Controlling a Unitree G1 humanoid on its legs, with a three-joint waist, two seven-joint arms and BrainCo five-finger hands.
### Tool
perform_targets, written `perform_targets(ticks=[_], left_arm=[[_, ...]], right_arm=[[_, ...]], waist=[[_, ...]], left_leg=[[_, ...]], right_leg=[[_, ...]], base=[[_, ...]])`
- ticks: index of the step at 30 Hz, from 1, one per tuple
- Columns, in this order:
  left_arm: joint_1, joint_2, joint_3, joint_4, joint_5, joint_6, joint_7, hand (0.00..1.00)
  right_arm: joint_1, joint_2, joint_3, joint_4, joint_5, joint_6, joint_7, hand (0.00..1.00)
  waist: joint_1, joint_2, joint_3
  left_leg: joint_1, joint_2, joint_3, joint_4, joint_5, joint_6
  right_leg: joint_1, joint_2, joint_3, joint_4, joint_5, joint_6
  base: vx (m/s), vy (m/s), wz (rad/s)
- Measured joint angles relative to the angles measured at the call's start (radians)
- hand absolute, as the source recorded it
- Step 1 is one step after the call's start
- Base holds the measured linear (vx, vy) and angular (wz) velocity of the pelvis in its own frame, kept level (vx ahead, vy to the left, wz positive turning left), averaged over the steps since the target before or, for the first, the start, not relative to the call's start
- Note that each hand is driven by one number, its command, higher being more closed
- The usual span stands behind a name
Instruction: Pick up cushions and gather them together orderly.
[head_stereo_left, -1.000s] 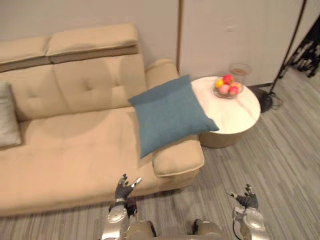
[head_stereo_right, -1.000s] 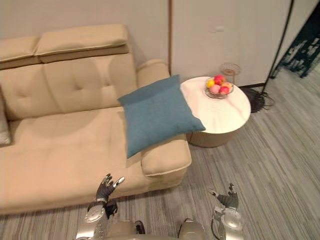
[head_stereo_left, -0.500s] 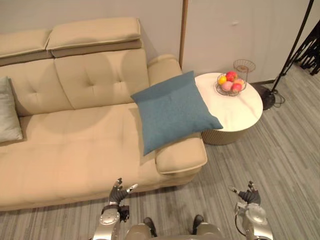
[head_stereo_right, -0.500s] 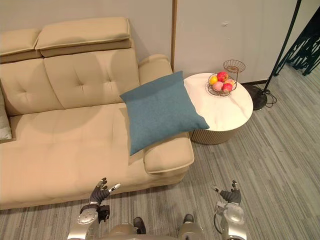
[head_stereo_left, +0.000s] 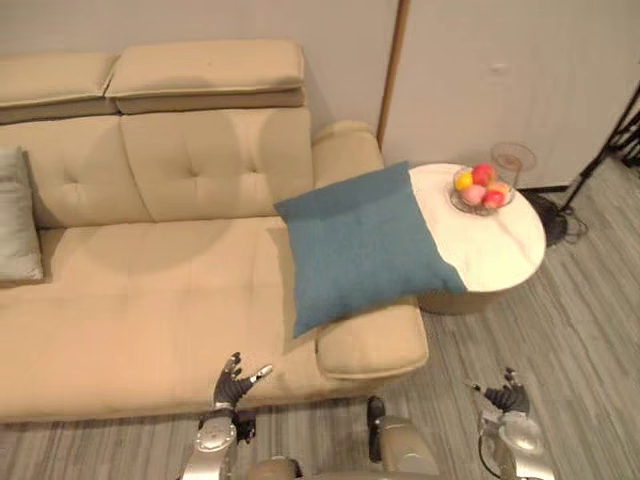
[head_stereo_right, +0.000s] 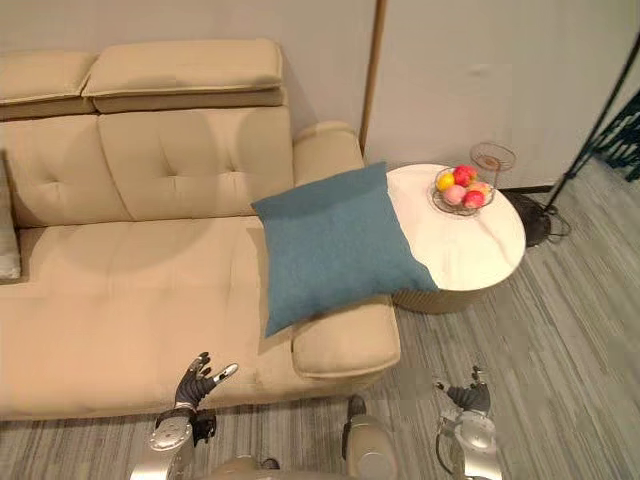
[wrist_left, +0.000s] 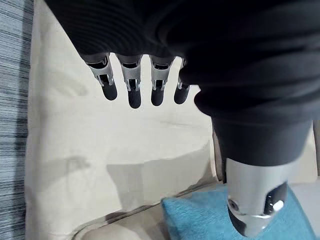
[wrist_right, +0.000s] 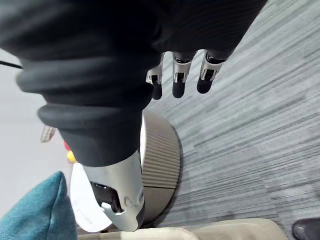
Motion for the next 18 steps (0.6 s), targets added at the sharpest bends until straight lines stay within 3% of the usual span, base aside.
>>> perform_targets(ticks=[3,5,6,8,9,18], left_arm=[[-0.011,-0.026,0.0,-0.021,-0.006,0.0,-0.001,0.0],[-0.011,-0.042,-0.001,-0.031,-0.02,-0.003,-0.002,0.0],[-0.015,-0.05,-0.001,-0.03,-0.024,-0.004,-0.002,0.0],[-0.023,-0.056,-0.001,-0.031,-0.024,-0.005,-0.002,0.0],[-0.025,-0.055,0.0,-0.03,-0.024,-0.006,-0.002,0.0],[-0.047,-0.005,-0.001,-0.03,-0.032,-0.008,-0.006,0.0]], right_arm=[[0.017,0.001,-0.033,-0.078,0.001,-0.006,-0.005,0.0],[0.034,0.003,-0.067,-0.141,0.002,-0.024,-0.02,0.0],[0.032,0.001,-0.101,-0.16,0.004,-0.036,-0.036,0.0],[0.029,-0.005,-0.141,-0.156,0.008,-0.032,-0.044,0.0],[0.029,0.001,-0.167,-0.151,0.009,-0.022,-0.047,0.0],[-0.066,-0.078,-0.15,-0.147,0.019,-0.023,-0.039,0.0]], waist=[[0.003,0.0,0.003],[0.008,-0.017,0.005],[0.007,-0.021,0.008],[-0.002,0.006,0.007],[-0.001,0.023,0.002],[-0.001,0.018,0.003]], left_leg=[[-0.053,0.062,0.023,0.184,0.033,-0.022],[-0.057,0.082,0.071,0.247,0.077,0.002],[-0.06,0.081,0.109,0.195,0.037,0.046],[-0.049,0.08,0.118,0.04,0.082,0.019],[-0.018,0.066,0.115,-0.028,0.075,0.009],[-0.034,-0.017,0.168,-0.188,0.096,0.027]], right_leg=[[0.072,0.011,-0.041,-0.019,-0.013,-0.02],[0.143,0.004,-0.042,-0.071,-0.015,-0.022],[0.152,-0.005,-0.043,-0.094,-0.014,-0.021],[0.149,0.006,-0.056,-0.109,-0.005,-0.008],[0.148,0.011,-0.044,-0.133,0.008,0.007],[0.069,-0.005,0.046,-0.264,0.132,0.047]], base=[[0.2,-0.146,0.36],[0.17,-0.056,0.22],[0.06,0.011,0.18],[0.04,0.064,0.11],[0.02,0.122,-0.04],[-0.07,0.074,-0.24]])
